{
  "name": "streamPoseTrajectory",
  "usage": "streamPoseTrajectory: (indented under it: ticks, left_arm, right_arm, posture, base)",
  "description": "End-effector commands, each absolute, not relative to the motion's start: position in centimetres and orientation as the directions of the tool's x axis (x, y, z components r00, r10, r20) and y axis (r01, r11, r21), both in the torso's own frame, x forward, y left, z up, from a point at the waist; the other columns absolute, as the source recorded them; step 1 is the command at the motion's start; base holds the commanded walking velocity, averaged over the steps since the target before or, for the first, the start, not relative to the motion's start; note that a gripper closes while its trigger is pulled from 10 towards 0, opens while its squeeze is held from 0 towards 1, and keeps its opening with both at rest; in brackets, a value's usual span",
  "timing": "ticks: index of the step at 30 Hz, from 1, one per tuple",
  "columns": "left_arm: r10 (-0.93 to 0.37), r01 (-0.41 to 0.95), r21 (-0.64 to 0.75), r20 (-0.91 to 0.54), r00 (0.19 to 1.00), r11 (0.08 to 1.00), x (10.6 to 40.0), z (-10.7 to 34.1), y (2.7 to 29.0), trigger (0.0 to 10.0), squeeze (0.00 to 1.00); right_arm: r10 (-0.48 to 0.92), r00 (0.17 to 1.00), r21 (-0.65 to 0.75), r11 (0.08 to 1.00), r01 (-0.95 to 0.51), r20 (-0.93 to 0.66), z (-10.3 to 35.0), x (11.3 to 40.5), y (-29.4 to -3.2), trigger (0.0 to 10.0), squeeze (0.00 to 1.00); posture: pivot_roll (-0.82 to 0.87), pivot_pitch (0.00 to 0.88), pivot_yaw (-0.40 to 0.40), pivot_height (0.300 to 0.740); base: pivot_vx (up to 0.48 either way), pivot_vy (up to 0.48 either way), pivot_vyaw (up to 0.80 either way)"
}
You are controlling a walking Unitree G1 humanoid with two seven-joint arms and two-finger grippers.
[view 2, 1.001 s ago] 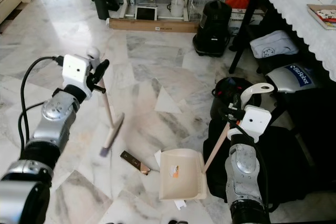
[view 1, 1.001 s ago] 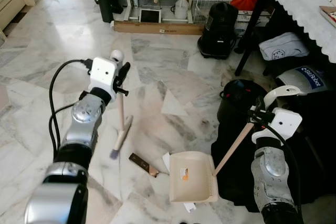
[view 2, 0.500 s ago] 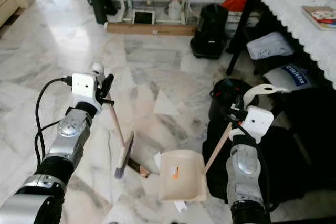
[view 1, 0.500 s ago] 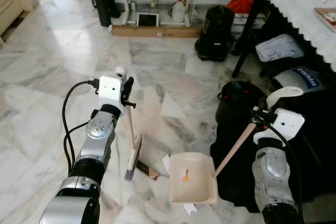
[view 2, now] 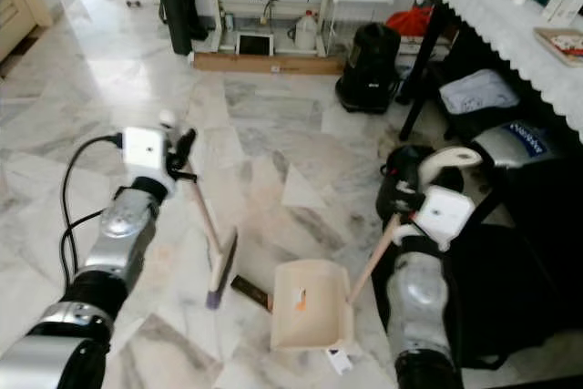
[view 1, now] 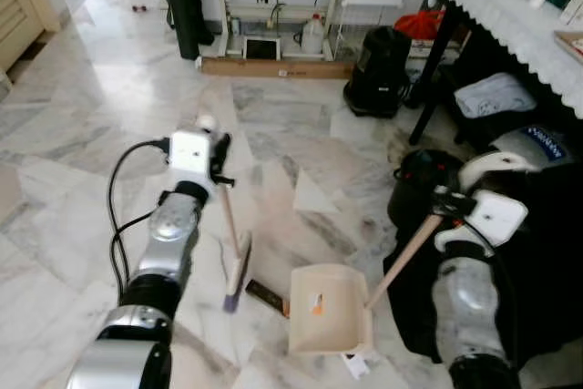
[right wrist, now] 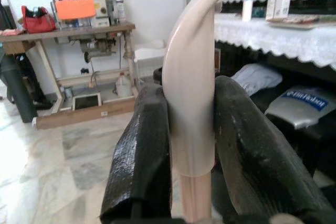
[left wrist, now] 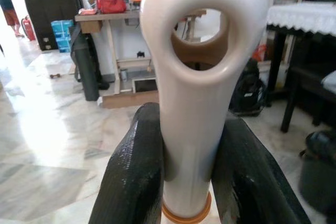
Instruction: Sweep floor
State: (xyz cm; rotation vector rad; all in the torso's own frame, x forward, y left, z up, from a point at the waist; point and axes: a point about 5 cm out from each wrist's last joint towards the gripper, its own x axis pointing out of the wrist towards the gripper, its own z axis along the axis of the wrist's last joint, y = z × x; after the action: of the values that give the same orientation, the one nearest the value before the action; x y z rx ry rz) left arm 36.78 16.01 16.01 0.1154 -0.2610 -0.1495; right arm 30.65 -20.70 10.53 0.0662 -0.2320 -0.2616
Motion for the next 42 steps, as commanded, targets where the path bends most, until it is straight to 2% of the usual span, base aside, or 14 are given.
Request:
streamPoseTrajectory:
  ticks: [1, 24, 28, 42]
  left_arm:
    - [-0.193, 0.153, 0.156, 0.297, 0.935, 0.976, 37.0, 17.2, 15.3, 10.0, 0.00]
    - [-0.210, 0.164, 0.170, 0.307, 0.928, 0.972, 37.3, 17.9, 15.3, 10.0, 0.00]
    - [-0.251, 0.202, 0.191, 0.286, 0.925, 0.961, 37.2, 17.6, 14.6, 10.0, 0.00]
    - [-0.250, 0.200, 0.195, 0.287, 0.925, 0.960, 37.3, 17.7, 14.7, 10.0, 0.00]
  right_arm:
    - [-0.287, 0.921, 0.105, 0.957, 0.269, 0.262, 11.4, 30.5, -21.5, 10.0, 0.00]
    - [-0.289, 0.922, 0.110, 0.957, 0.269, 0.258, 11.3, 30.6, -21.4, 10.0, 0.00]
    - [-0.285, 0.924, 0.112, 0.958, 0.265, 0.253, 11.2, 30.6, -21.3, 10.0, 0.00]
    - [-0.287, 0.923, 0.113, 0.957, 0.266, 0.256, 11.3, 30.6, -21.3, 10.0, 0.00]
  posture:
    - [0.04, 0.040, -0.021, 0.740]
    - [0.05, 0.061, -0.020, 0.740]
    - [0.05, 0.071, -0.020, 0.740]
    - [0.05, 0.088, -0.026, 0.740]
  base:
    - [0.000, 0.326, 0.00]
    - [0.000, 0.320, 0.00]
    - [0.000, 0.000, 0.00]
    - [0.062, 0.000, 0.00]
